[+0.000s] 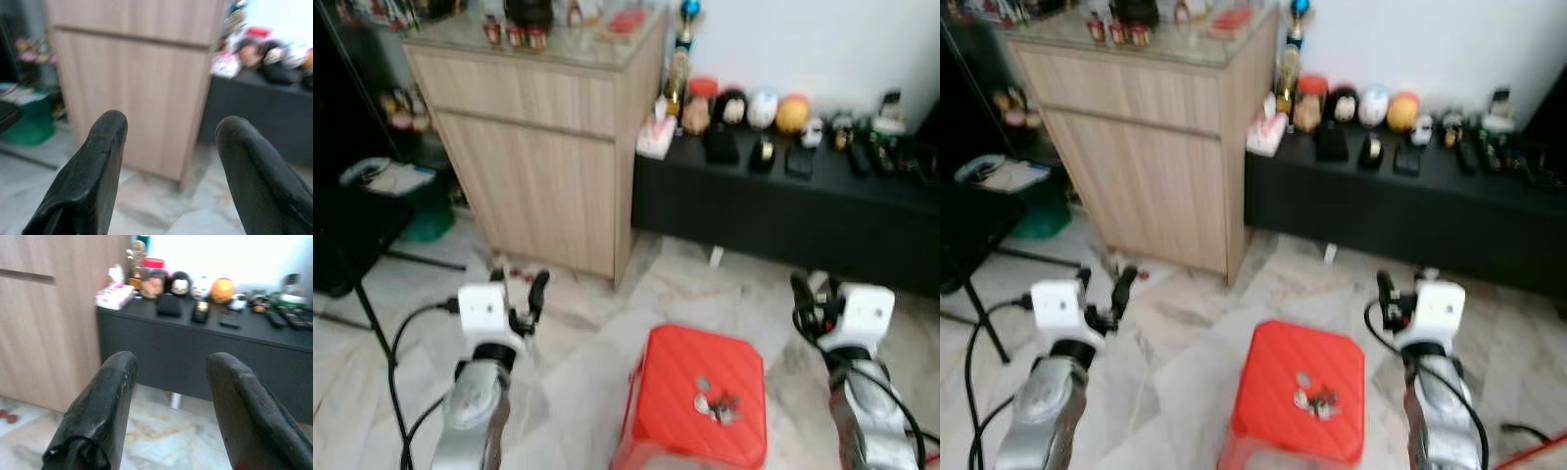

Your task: Hang keys on a hook

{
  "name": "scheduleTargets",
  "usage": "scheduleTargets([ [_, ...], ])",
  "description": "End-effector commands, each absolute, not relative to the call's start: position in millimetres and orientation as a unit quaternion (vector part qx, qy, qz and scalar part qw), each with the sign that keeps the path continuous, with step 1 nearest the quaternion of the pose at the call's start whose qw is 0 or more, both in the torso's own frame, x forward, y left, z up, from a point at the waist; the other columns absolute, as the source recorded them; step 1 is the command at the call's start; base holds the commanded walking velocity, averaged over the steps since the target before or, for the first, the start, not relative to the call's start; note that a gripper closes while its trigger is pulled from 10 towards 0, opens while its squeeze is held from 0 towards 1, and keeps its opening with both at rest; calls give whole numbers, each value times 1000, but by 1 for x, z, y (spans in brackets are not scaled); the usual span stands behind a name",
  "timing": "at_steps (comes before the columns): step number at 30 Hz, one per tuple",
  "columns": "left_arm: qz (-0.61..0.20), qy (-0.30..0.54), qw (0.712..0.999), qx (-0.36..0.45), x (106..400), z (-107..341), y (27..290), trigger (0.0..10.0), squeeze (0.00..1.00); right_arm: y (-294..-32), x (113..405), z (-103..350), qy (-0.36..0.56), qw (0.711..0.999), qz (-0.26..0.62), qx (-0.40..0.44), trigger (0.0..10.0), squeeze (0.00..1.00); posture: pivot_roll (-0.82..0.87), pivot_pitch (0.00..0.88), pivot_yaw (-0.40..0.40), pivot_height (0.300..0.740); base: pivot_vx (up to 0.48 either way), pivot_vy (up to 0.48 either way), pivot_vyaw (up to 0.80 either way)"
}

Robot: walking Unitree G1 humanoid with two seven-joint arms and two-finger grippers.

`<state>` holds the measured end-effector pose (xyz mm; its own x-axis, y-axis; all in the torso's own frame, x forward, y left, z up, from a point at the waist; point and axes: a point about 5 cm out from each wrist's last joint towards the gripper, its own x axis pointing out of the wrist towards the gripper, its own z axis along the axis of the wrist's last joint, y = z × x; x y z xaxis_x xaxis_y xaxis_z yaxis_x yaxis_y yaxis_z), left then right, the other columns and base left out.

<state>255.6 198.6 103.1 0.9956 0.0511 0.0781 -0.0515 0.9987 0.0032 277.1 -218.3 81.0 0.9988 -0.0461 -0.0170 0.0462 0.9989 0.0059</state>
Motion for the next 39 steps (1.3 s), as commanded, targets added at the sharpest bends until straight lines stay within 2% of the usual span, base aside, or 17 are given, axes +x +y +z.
scheduleTargets([
  [1, 16, -47, 999, 3, 257, 107, 193, 10000, 0, -228, 274, 79, 16, 999, -38, -2, 10000, 0, -92, 87, -57, 740, 0, 0, 0],
  [26, 15, -49, 999, -4, 257, 106, 190, 10000, 0, -222, 273, 77, 37, 999, -3, -15, 10000, 0, -103, 93, -63, 740, 0, 0, 0],
  [34, 14, -50, 999, -4, 258, 106, 188, 10000, 0, -216, 276, 76, 46, 999, 17, -12, 10000, 0, -103, 91, -63, 685, 0, 0, 0],
  [39, 15, -50, 999, -4, 258, 106, 188, 10000, 0, -214, 277, 74, 53, 998, 30, -17, 10000, 0, -102, 91, -63, 665, 0, 0, 0],
])
